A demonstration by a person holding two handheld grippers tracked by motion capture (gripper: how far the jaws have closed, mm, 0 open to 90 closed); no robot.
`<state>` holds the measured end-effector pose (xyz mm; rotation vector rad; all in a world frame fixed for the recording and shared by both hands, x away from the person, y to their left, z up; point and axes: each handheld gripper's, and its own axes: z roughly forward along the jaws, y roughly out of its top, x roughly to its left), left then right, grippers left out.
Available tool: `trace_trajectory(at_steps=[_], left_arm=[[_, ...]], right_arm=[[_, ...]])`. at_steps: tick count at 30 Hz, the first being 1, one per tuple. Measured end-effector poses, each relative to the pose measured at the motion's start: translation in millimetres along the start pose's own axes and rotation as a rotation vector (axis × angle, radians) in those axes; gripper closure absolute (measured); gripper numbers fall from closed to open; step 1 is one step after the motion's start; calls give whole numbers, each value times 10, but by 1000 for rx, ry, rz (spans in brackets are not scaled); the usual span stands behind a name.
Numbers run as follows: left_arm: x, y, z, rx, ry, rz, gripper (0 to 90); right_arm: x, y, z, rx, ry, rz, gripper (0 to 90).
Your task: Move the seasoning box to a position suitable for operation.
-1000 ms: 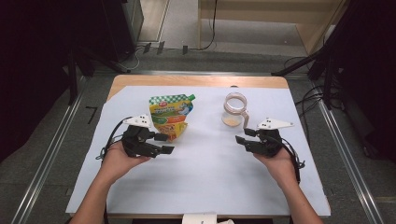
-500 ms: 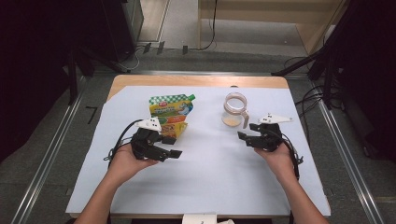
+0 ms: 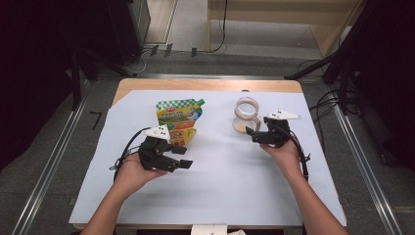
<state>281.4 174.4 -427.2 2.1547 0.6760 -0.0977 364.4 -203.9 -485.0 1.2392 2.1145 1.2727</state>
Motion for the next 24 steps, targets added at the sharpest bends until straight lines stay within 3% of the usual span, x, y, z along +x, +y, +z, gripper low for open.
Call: trace_trajectory(at_steps=[2, 6, 11, 24], left_arm=[[-12, -3, 12, 1, -3, -1, 393], [-36, -10, 30, 6, -4, -1, 393], [-51, -26, 44, 16, 3, 2, 393], [-58, -66, 26, 11, -3, -11, 392]], right_arm=[[-26, 26, 61, 6, -15, -6, 161], [-59, 53, 172, -2, 9, 20, 158], [-19, 90, 282, -25, 22, 15, 151], [30, 83, 536, -75, -38, 8, 109]])
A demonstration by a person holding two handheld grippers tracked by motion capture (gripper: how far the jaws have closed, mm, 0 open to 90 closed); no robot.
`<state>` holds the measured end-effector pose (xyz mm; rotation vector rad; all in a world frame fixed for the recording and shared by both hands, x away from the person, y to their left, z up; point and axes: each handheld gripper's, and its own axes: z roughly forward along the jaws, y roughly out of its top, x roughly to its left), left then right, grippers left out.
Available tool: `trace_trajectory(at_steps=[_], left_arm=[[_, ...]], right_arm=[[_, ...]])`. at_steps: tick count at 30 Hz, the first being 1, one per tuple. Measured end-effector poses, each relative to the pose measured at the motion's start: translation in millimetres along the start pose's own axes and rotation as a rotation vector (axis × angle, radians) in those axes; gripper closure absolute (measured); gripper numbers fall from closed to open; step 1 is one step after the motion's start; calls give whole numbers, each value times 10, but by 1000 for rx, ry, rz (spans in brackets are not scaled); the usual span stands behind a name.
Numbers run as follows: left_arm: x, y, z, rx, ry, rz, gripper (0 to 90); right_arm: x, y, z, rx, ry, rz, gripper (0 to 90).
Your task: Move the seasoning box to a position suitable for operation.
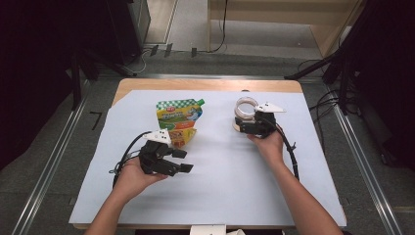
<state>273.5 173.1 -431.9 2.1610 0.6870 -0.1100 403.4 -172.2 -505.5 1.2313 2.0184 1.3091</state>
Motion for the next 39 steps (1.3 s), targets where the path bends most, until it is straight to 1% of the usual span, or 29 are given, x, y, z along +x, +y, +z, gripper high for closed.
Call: trace_trajectory(at_steps=[1, 3, 6, 8, 10, 13, 16, 17, 18, 20, 21, 25, 26, 27, 28, 32, 36, 38, 39], left_arm=[[-2, 3, -1, -2, -8, -6, 391], [-12, 12, -3, -25, -34, -21, 386], [-26, 17, 0, -25, -32, -13, 385], [-31, 9, 23, 2, -13, -1, 384], [-29, 5, 27, 9, -11, -1, 382], [-17, 8, 35, 0, -19, -5, 382], [-6, 12, 46, 0, -16, -16, 381], [-3, 11, 48, 2, -17, -14, 381], [-1, 9, 48, 6, -15, -9, 381], [0, 8, 51, 7, -16, -10, 381], [3, 8, 53, 10, -15, -10, 381], [6, 22, 57, 8, -17, -1, 381], [6, 22, 57, 8, -17, -1, 381], [10, 31, 68, 8, -19, -8, 381], [13, 37, 79, 8, -20, -10, 380], [22, 58, 109, 9, -23, -10, 376], [24, 81, 131, 12, -30, 1, 375], [24, 90, 144, 15, -32, 2, 374], [29, 95, 148, 19, -32, 9, 374]], right_arm=[[5, -6, 11, -7, -5, -6, 111], [5, -11, 20, -13, -6, -12, 114], [5, -8, 15, -10, -8, -17, 117], [3, -5, 11, -9, -7, -19, 118], [1, -1, 4, -5, -6, -24, 119], [-2, 9, -12, -1, -2, -23, 120], [-6, 16, -34, -2, -1, -31, 121], [-6, 22, -46, -4, 3, -28, 121], [-3, 34, -76, 0, 15, -13, 121], [1, 39, -89, 2, 17, -12, 121], [31, 55, -125, 6, 30, -18, 121], [106, 73, -203, -1, 49, -26, 121], [106, 73, -203, -1, 49, -26, 121], [148, 73, -271, 7, 70, -28, 121], [157, 71, -296, 7, 79, -32, 121], [213, 52, -439, 10, 94, -56, 121], [255, 25, -568, 13, 110, -42, 121], [291, -4, -626, 24, 120, -44, 121], [312, -19, -649, 26, 126, -51, 121]])
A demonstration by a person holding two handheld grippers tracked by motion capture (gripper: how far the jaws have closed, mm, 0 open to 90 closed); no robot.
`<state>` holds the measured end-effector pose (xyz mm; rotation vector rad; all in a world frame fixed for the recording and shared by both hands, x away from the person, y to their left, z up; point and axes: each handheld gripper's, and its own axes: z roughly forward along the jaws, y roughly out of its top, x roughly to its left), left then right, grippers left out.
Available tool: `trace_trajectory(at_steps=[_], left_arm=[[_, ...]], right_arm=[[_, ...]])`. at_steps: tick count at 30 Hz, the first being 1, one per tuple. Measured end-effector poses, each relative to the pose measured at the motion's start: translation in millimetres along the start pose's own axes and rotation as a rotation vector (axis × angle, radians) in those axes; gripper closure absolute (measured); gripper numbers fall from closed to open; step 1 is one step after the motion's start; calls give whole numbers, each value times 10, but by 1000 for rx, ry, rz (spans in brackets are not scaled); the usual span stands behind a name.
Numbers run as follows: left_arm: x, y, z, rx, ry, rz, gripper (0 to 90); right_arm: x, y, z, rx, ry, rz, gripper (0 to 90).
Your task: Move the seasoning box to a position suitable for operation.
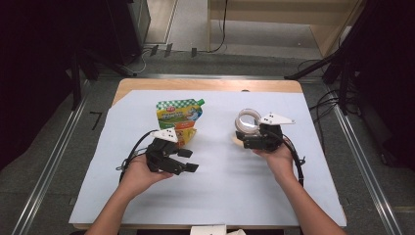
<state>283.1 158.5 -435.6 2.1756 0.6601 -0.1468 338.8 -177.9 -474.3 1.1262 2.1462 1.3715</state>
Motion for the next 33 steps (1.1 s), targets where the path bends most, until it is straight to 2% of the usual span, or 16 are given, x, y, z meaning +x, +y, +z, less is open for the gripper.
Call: trace_trajectory(at_steps=[4, 9, 15, 19, 22, 26, 32, 33], left_arm=[[4, 21, 30, 11, 2, -1, 372], [8, 39, 76, 32, 10, 5, 370], [22, 54, 89, 31, -4, 14, 373], [47, 52, 82, 30, -7, 12, 376], [71, 51, 69, 26, -18, 0, 376], [74, 50, 62, 27, -22, 0, 378], [79, 45, 85, 38, -36, 7, 376], [89, 45, 90, 42, -37, 6, 375]], right_arm=[[123, -66, -73, 14, 28, -4, 121], [295, -127, -129, 36, 67, -33, 121], [493, -182, -167, 59, 120, -41, 121], [621, -193, -143, 75, 153, -80, 121], [667, -199, -111, 78, 182, -120, 121], [676, -235, -42, 96, 216, -128, 121], [761, -272, 9, 121, 234, -158, 121], [787, -272, 19, 123, 234, -182, 121]])
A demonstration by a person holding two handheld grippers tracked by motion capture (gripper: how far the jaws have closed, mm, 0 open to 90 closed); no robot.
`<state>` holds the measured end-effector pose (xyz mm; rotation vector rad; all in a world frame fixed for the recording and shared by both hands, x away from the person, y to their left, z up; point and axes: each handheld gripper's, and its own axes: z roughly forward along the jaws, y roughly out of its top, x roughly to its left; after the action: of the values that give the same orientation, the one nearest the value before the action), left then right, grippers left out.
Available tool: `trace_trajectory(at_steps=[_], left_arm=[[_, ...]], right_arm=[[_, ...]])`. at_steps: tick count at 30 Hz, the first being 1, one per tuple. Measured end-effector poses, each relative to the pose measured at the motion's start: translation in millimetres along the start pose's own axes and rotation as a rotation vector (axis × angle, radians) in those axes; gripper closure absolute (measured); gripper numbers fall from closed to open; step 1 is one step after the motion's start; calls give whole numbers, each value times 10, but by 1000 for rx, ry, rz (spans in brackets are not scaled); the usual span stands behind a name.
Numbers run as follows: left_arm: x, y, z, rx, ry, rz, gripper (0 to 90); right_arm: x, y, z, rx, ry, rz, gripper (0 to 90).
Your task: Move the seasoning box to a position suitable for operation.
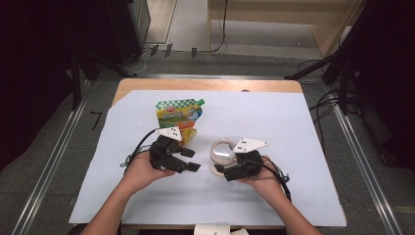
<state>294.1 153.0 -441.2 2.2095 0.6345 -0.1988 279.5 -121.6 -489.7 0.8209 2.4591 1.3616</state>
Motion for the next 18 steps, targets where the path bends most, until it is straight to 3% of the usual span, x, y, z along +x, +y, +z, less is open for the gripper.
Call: trace_trajectory(at_steps=[7, 11, 18], left_arm=[[-16, 11, 49, 3, 1, 14, 375], [-57, 37, 83, 3, -8, 28, 374], [-104, 56, 105, 6, -20, 46, 365]], right_arm=[[33, -28, 9, -11, -10, -16, 119], [20, -53, 14, -32, -2, -6, 115], [7, -26, 7, -1, 17, 32, 102]])
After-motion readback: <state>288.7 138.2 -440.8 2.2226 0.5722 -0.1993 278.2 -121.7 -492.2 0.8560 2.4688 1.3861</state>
